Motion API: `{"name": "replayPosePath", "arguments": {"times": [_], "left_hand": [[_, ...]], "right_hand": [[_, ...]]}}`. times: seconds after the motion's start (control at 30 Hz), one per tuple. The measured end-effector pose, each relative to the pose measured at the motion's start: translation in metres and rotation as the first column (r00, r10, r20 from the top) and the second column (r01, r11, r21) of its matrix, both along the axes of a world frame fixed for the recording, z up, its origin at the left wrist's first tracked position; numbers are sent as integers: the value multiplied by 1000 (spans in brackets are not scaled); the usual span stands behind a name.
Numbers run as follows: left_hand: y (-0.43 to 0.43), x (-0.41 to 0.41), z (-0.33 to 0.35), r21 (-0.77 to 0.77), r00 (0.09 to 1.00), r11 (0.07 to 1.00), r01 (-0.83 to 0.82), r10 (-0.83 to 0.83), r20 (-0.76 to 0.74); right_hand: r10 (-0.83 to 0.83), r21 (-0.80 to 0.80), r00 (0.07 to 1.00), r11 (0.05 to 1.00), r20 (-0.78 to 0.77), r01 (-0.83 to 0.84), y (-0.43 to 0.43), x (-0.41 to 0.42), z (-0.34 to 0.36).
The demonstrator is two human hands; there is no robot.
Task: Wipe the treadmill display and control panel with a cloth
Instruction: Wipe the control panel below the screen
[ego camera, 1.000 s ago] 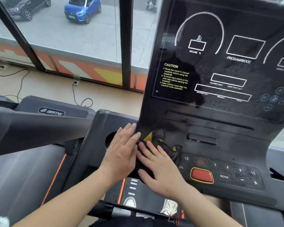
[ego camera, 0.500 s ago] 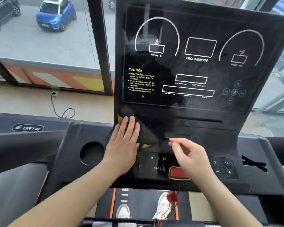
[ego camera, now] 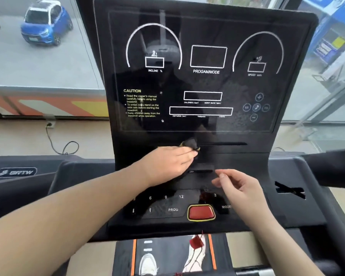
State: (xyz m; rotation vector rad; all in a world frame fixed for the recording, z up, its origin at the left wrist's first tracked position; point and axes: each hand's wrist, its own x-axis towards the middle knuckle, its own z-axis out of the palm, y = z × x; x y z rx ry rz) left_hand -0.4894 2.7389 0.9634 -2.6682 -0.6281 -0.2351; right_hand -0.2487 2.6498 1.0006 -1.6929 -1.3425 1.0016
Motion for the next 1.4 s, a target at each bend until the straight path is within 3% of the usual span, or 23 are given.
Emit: {"name": "replayPosePath", "arguments": {"times": [0.2,0.3,0.4,0.5,0.63,0.73,0.87,1.0,1.1,1.27,1.4], "left_hand": [[18,97,-2,-44,1000,999,-8,7,-20],[14,76,4,21,999,999,-27,26,29],[5,22,15,44,976,987,-157,148,160],[-14,-3,14,-161,909,946,-281,316,272],[-40,16,-5,-502,725,754,-424,615,311],[-45,22,-3,-627,650,687,-367,671,356],[-43,42,9,-683,634,664,-305,677,375],[-33,96,26,-861,549,477,-175,773,317],[-30,129,25,-851,571,465,-244,778,262],[-50,109,8,-592,565,622,-513,764,313],[-47,124,-3,-593,456,605,-531,794,402]], "right_hand": [[-137,-1,990,991,14,137,9,19,4],[-113,-31,993,993,25,113,16,15,4],[-94,-71,996,993,8,94,22,3,1],[-90,-121,995,989,-46,84,27,-14,-1],[-85,-157,993,985,-77,72,28,-26,0],[-108,-165,991,982,-77,94,24,-18,1],[-140,-142,989,981,-58,130,25,4,6],[-140,-81,990,987,-10,139,34,35,10],[-120,-42,992,992,45,121,38,66,11],[-88,24,994,996,69,86,37,117,-2],[-51,73,994,996,92,45,40,140,-18]]}}
